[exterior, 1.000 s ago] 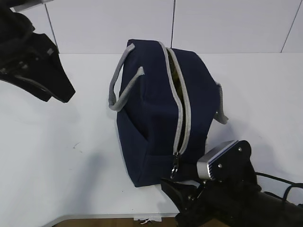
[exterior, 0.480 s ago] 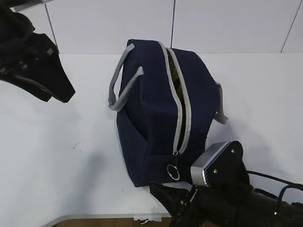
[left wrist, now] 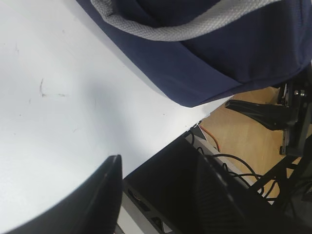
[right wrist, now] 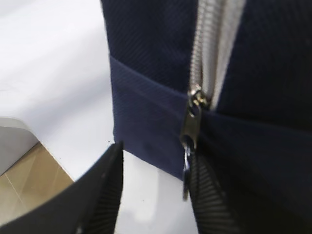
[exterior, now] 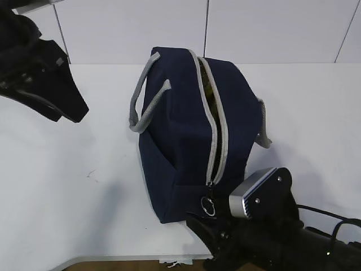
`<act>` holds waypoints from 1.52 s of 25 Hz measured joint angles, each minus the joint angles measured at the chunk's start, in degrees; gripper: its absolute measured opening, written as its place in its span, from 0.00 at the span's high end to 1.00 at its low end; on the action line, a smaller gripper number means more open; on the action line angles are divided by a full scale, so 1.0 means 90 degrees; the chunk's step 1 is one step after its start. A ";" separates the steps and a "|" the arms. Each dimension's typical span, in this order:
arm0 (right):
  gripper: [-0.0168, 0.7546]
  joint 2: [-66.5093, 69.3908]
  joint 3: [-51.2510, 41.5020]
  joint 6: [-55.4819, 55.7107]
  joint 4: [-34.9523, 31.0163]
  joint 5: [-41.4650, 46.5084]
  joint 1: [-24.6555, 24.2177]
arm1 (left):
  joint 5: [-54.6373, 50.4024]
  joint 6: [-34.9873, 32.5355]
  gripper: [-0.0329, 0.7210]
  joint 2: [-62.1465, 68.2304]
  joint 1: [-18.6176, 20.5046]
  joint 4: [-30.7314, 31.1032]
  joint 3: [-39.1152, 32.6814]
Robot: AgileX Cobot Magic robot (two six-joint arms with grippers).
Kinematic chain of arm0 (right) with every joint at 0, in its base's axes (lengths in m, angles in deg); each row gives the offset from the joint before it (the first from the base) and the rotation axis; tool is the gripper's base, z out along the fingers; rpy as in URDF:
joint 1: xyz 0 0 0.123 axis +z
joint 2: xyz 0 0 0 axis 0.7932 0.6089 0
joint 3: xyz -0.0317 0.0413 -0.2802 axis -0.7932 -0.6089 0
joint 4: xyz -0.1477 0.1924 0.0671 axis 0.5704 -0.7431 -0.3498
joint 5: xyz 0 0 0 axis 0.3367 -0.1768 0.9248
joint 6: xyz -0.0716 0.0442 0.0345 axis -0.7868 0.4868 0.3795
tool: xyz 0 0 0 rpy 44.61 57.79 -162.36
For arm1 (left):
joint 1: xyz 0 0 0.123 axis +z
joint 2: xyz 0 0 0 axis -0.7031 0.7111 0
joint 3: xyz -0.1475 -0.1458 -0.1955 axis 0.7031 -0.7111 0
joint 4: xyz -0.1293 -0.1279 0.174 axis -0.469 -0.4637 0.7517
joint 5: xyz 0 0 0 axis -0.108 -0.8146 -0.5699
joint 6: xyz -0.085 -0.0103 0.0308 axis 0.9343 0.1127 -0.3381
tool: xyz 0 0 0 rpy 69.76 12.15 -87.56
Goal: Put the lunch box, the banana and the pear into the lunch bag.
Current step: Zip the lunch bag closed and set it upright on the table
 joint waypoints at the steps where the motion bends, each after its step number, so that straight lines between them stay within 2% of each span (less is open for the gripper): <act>1: 0.54 0.0000 0.0000 0.0000 0.0000 0.0014 0.0000 | 0.0000 0.0000 0.46 0.0000 0.0000 0.0000 0.0000; 8: 0.73 0.0000 0.0000 0.0019 -0.0012 0.0028 0.0000 | 0.0000 0.0000 0.46 0.0000 0.0000 0.0000 0.0000; 17: 0.89 0.0000 0.0000 0.0029 -0.0332 0.0028 0.0000 | 0.0000 0.0000 0.46 0.0000 0.0000 0.0000 0.0000; 20: 0.98 0.0000 0.0000 0.0059 -0.0359 0.0028 0.0000 | 0.0000 0.0000 0.46 0.0000 0.0000 0.0000 0.0000; 28: 0.98 -0.0011 0.0000 0.0316 -0.0347 0.0115 0.0000 | 0.0000 0.0000 0.46 0.0000 0.0000 0.0000 0.0000; 38: 0.98 -0.1155 0.0000 0.0599 -0.0217 0.1349 0.0000 | 0.0000 0.0000 0.46 0.0000 0.0000 0.0000 0.0000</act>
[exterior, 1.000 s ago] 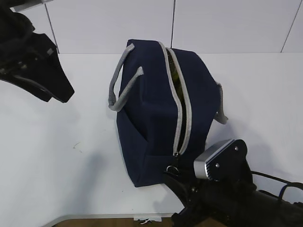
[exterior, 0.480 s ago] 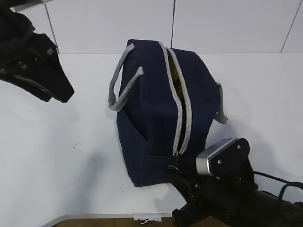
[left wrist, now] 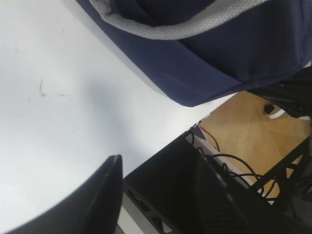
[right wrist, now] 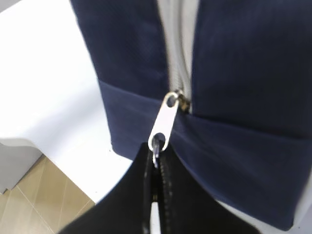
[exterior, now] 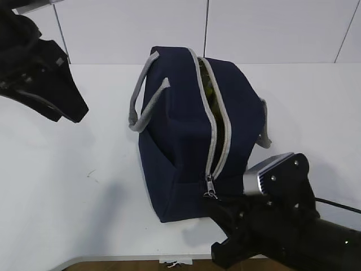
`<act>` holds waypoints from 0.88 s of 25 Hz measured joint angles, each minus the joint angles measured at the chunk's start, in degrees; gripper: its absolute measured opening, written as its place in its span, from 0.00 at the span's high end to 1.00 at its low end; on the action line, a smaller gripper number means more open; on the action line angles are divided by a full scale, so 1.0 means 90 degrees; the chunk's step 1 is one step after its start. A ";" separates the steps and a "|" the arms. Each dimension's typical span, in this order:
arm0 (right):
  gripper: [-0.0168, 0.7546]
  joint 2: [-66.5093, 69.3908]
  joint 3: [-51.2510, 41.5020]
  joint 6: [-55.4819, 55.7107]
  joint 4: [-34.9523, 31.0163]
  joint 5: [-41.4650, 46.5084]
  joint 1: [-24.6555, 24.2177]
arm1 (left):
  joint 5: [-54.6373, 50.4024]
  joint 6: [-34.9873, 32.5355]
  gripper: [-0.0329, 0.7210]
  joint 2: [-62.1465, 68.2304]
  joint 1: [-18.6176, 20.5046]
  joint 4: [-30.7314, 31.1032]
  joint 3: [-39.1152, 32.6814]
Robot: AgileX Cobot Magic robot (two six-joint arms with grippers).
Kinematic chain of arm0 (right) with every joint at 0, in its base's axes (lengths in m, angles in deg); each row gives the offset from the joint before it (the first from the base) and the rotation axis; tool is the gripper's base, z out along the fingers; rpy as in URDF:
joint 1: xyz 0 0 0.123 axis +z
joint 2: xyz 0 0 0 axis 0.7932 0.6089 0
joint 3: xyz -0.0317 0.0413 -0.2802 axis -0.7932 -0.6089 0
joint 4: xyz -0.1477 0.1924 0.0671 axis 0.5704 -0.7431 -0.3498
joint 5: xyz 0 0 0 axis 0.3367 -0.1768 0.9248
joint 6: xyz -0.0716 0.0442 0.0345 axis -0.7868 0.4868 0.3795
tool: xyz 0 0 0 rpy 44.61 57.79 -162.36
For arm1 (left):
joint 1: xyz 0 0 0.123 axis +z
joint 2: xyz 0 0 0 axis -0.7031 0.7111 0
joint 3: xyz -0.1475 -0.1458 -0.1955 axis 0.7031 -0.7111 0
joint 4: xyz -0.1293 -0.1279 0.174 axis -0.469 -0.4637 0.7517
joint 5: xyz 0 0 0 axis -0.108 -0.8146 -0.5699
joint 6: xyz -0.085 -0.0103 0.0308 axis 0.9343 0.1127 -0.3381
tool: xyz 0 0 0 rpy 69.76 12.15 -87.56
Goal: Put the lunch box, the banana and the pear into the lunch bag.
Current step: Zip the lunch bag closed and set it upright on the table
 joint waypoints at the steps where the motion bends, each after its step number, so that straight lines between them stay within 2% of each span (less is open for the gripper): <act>1: 0.98 -0.0151 0.0000 0.0000 0.0000 0.0128 0.0000 | 0.0000 0.0000 0.46 0.0000 0.0000 0.0000 0.0000; 13: 0.98 -0.1118 0.0124 0.0000 0.0000 0.1067 0.0000 | 0.0000 0.0000 0.46 0.0000 0.0000 -0.0045 0.0000; 22: 0.98 -0.1632 0.1107 -0.0059 0.0395 0.2719 0.0346 | 0.0000 0.0000 0.46 0.0000 0.0000 -0.0128 0.0000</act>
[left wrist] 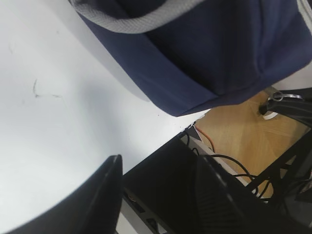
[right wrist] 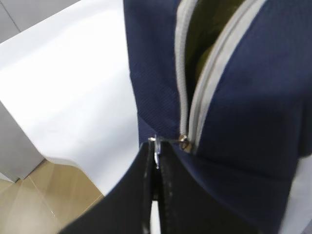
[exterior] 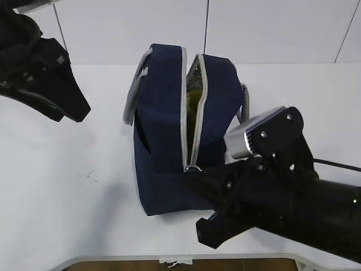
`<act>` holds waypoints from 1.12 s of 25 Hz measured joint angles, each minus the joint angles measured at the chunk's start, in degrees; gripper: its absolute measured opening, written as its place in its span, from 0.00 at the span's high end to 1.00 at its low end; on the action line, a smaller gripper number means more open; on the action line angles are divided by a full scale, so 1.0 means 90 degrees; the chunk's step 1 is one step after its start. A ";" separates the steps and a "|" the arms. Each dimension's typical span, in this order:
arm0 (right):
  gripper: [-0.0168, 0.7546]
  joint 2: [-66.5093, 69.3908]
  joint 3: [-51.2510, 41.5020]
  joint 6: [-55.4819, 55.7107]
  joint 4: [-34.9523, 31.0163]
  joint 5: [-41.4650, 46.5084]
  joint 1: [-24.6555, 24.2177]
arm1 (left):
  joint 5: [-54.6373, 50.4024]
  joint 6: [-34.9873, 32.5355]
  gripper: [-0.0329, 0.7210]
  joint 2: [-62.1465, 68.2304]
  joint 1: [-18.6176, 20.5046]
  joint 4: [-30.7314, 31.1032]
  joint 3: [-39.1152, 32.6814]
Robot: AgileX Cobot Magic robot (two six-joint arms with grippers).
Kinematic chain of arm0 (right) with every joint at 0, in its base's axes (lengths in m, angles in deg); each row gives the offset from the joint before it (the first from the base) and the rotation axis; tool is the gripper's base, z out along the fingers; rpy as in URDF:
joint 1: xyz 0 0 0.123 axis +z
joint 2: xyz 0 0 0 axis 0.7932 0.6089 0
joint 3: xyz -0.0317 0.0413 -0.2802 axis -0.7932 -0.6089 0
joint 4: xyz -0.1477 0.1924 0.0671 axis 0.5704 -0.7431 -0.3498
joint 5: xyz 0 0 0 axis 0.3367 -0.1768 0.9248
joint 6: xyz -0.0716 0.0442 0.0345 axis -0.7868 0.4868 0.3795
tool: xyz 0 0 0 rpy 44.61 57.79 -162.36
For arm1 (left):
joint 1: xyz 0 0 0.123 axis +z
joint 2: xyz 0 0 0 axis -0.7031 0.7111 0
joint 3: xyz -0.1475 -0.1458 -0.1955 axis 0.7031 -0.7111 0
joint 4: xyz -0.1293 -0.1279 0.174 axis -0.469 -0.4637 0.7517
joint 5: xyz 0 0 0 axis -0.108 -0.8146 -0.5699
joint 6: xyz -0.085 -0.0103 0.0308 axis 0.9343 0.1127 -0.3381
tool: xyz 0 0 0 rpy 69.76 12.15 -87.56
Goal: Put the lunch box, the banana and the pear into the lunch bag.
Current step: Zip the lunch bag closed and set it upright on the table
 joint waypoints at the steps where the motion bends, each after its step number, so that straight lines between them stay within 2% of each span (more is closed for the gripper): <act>1: 0.98 -0.0055 0.0106 -0.0029 0.0075 0.0217 0.0000 | 0.0000 0.0000 0.46 0.0000 0.0000 -0.0018 0.0000; 6: 0.98 -0.0168 0.0758 -0.0059 0.0425 0.1049 0.0000 | 0.0000 0.0000 0.46 0.0000 0.0000 -0.0043 0.0000; 12: 0.98 -0.0168 0.1321 -0.0064 0.0464 0.1586 0.0000 | 0.0000 0.0000 0.46 0.0000 0.0000 -0.0057 0.0000; 22: 0.98 -0.0170 0.1900 -0.0064 0.0436 0.1783 0.0000 | 0.0000 0.0000 0.46 0.0000 0.0000 -0.0057 0.0000; 28: 0.98 -0.0170 0.2137 -0.0064 0.0004 0.1942 0.0000 | 0.0000 -0.0021 0.46 0.0000 -0.0220 -0.0057 0.0000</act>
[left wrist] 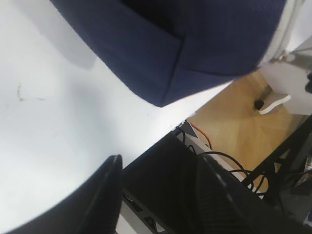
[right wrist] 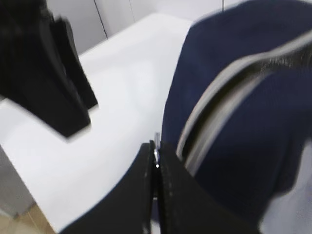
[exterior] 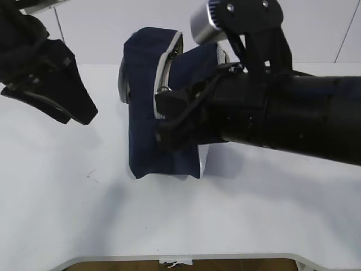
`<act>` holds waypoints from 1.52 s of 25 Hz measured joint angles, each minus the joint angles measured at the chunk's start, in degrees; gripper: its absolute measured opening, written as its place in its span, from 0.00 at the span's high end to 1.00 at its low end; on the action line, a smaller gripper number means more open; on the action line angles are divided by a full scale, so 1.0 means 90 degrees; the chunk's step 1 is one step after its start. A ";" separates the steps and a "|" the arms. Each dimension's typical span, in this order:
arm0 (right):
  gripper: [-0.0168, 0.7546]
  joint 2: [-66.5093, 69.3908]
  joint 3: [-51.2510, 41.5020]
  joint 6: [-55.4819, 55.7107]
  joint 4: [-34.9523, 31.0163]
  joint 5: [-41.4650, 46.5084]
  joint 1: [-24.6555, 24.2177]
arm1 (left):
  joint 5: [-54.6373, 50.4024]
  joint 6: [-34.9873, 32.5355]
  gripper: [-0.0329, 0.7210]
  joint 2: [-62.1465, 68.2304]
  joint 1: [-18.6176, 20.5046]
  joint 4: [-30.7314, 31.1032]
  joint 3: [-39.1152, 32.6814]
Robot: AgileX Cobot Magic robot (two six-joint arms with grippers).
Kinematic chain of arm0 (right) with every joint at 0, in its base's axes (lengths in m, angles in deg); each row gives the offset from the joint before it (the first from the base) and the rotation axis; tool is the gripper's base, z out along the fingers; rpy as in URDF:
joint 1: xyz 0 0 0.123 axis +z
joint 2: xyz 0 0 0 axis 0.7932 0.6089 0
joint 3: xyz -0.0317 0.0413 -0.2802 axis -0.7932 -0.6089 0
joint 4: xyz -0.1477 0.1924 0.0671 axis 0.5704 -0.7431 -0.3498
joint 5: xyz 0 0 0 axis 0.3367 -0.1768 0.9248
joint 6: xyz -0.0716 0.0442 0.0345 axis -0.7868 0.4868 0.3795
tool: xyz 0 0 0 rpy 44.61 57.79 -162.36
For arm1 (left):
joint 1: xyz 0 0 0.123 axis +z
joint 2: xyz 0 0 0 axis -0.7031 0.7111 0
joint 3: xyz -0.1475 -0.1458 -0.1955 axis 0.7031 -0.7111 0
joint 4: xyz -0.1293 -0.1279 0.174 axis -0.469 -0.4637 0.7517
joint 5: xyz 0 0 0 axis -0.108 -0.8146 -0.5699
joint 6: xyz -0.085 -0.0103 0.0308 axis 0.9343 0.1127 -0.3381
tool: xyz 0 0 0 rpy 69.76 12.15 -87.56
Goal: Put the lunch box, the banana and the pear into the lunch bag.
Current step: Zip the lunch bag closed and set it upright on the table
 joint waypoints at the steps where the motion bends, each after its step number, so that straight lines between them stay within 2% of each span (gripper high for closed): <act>1: 0.98 0.0014 0.0105 0.0000 -0.0142 -0.0012 0.0000 | 0.0000 -0.0021 0.46 0.0000 -0.0058 0.0000 0.0000; 8: 0.98 0.0182 0.0630 0.0000 -0.0518 0.0041 0.0000 | 0.0115 -0.0125 0.46 0.0000 -0.0231 0.0251 -0.0005; 16: 0.98 0.0260 0.0809 0.0000 -0.0531 0.0600 0.0000 | 0.0162 -0.0139 0.46 0.0040 -0.0231 0.0278 -0.0041; 24: 0.98 0.0509 0.1388 -0.0072 -0.0399 0.0706 0.0000 | 0.0261 -0.0296 0.46 0.0066 -0.0231 0.0220 -0.0041; 38: 0.98 0.0780 0.1455 -0.0257 -0.0399 0.1222 0.0000 | 0.0259 -0.0314 0.47 0.0066 -0.0231 0.0232 -0.0041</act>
